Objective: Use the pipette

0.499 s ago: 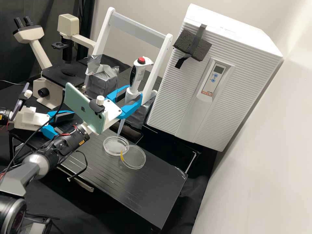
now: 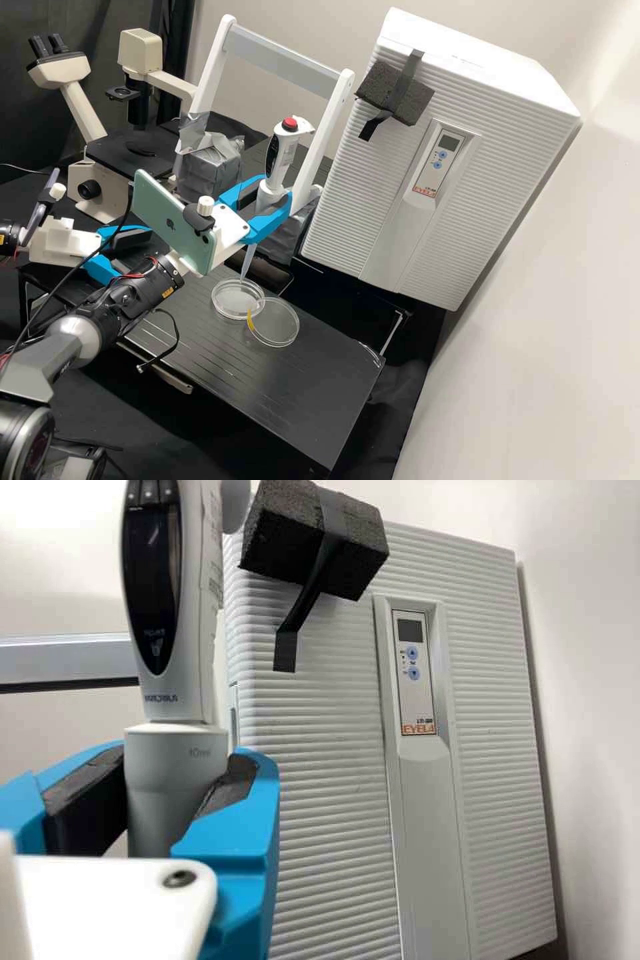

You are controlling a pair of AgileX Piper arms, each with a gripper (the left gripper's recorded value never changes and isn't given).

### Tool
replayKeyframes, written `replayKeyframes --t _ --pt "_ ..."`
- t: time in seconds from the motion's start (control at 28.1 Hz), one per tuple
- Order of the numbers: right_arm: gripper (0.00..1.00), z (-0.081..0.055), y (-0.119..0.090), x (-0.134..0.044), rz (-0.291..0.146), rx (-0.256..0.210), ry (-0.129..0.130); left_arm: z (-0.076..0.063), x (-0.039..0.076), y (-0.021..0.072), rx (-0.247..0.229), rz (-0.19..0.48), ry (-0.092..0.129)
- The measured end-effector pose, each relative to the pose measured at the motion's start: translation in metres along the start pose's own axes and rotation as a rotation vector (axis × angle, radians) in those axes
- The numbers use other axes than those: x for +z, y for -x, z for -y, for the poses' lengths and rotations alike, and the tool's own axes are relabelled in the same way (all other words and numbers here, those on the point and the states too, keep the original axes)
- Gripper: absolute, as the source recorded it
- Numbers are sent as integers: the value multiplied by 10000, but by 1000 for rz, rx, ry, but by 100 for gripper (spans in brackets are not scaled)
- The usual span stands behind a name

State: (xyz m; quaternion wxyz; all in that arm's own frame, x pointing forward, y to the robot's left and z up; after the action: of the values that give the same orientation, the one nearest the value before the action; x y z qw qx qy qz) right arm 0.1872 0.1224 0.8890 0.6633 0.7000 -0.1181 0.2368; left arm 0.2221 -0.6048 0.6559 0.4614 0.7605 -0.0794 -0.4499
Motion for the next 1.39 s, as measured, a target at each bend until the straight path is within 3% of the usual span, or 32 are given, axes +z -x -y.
replayKeyframes --t 0.25,0.43,0.53,0.61,0.71,0.75,0.78,0.86,0.96,1.07,1.28,1.39 --pt "0 -4 1 -23 -8 -2 -8 -260 -111 130 90 -52 -2" --pt "0 -69 -120 -161 -37 33 -40 -476 -221 258 177 -125 -18" --pt "0 -58 -249 -283 -71 27 -64 -573 -268 309 217 -164 -35" --pt "0 4 -391 -423 -114 -30 -90 -635 -303 332 240 -196 -44" --pt "0 134 -570 -620 -181 -154 -95 -677 -318 355 253 -224 -57" --pt "0 189 -615 -668 -202 -195 -84 -684 -319 360 255 -229 -63" --pt "0 270 -685 -743 -227 -265 -69 -682 -324 362 249 -237 -69" --pt "0 336 -765 -828 -254 -323 -58 -685 -333 367 249 -250 -77" --pt "0 442 -878 -910 -269 -396 -17 -699 -342 377 257 -259 -72" --pt "0 496 -1030 -1004 -257 -432 -24 -706 -365 385 263 -272 -65" --pt "0 515 -1308 -1120 -246 -434 -27 -725 -400 405 271 -292 -58" --pt "0 528 -1442 -1138 -224 -446 -27 -768 -390 432 285 -306 -96"
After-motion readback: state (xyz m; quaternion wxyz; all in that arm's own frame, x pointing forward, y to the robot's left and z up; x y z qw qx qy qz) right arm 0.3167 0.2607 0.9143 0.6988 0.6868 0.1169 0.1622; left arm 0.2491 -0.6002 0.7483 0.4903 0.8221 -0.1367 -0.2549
